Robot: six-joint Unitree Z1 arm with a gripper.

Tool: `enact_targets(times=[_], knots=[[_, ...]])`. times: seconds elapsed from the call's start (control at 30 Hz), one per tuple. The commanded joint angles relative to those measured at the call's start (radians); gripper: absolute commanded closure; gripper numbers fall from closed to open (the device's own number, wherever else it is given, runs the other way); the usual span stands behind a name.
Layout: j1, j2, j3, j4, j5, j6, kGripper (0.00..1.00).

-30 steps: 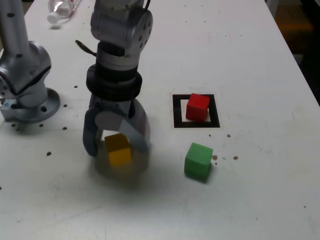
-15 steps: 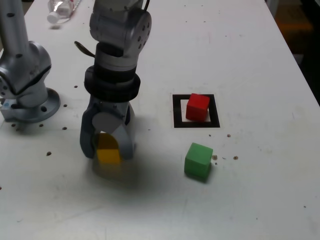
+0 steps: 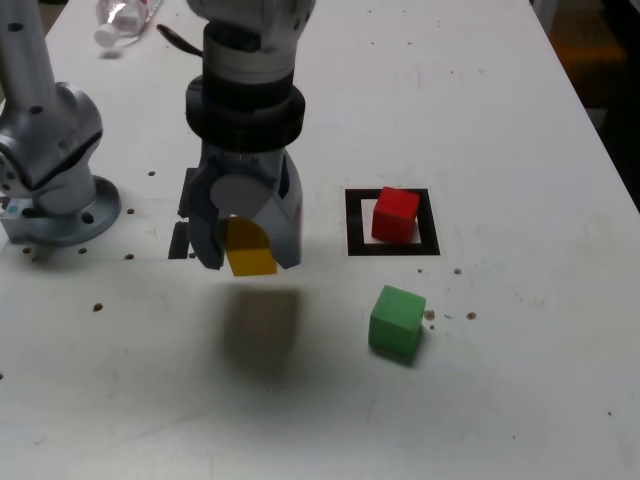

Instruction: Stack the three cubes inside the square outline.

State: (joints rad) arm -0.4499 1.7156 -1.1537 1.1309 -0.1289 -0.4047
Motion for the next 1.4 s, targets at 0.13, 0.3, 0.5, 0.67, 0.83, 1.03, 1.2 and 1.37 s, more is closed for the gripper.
enact_targets(times=[0.13,0.3,0.5,0.67,0.83,1.03,1.2,1.37], knots=[[0.01,0.012,-0.094,0.092,0.039,0.021,0.6],[0.029,0.037,-0.18,0.164,0.058,0.08,0.6],[0.054,0.068,-0.287,0.245,0.074,0.157,0.6],[0.089,0.085,-0.35,0.277,0.077,0.247,0.6],[0.138,0.105,-0.394,0.285,0.081,0.361,0.6],[0.186,0.133,-0.422,0.284,0.086,0.463,0.6],[0.218,0.164,-0.442,0.276,0.089,0.519,0.59],[0.233,0.213,-0.476,0.262,0.105,0.538,0.59]])
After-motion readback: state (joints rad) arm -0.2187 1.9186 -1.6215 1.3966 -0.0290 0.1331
